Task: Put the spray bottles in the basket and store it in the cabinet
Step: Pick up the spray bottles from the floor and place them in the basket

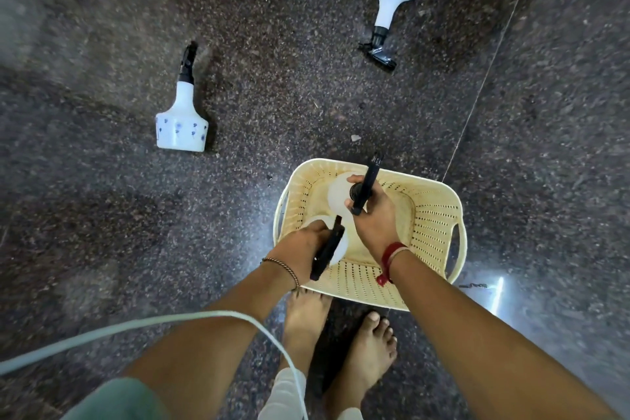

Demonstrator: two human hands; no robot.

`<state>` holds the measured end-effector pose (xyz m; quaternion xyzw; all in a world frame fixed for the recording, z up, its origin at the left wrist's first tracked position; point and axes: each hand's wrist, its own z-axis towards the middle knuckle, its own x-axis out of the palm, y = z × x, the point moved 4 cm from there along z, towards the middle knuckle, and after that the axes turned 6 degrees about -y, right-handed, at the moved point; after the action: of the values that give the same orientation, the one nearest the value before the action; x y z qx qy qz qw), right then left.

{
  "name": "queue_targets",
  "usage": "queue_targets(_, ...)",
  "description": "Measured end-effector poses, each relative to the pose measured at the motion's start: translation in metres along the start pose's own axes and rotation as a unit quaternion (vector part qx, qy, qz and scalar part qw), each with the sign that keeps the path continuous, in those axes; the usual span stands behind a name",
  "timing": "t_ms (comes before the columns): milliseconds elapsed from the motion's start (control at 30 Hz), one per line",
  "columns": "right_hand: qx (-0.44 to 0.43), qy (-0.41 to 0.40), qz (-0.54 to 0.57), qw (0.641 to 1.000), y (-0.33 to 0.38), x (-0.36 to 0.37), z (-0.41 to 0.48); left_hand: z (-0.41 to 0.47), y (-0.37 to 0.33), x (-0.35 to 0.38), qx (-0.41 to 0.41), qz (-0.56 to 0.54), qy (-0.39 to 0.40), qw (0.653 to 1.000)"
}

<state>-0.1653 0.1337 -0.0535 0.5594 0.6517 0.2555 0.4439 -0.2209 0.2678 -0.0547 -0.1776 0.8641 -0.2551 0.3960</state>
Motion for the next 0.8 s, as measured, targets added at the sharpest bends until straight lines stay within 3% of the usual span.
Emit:
queue_targets(100,0.008,0.004,0.007,1.0,0.002,0.003,0.002,0.007,0.005,-0.007,0.032,0.085,0.026,0.996)
queue_targets(300,-0.009,0.034,-0.021,0.999,-0.008,0.011,0.004,0.01,0.009,-0.006,0.04,0.086,0.028,0.995)
queue_targets(567,0.016,0.049,-0.066,0.997,-0.014,0.004,0.005,0.015,-0.001,-0.007,0.068,0.175,0.105,0.977)
queue_targets(633,0.028,0.029,-0.091,0.995,-0.006,-0.004,0.002,0.003,-0.004,-0.023,0.065,0.238,0.076,0.966)
queue_targets(733,0.06,-0.026,-0.105,0.992,0.011,-0.021,-0.018,-0.02,-0.014,-0.06,0.138,0.308,0.036,0.94)
queue_targets(800,0.074,-0.116,-0.079,0.987,0.029,-0.035,-0.037,-0.035,-0.025,-0.1,0.207,0.303,-0.054,0.929)
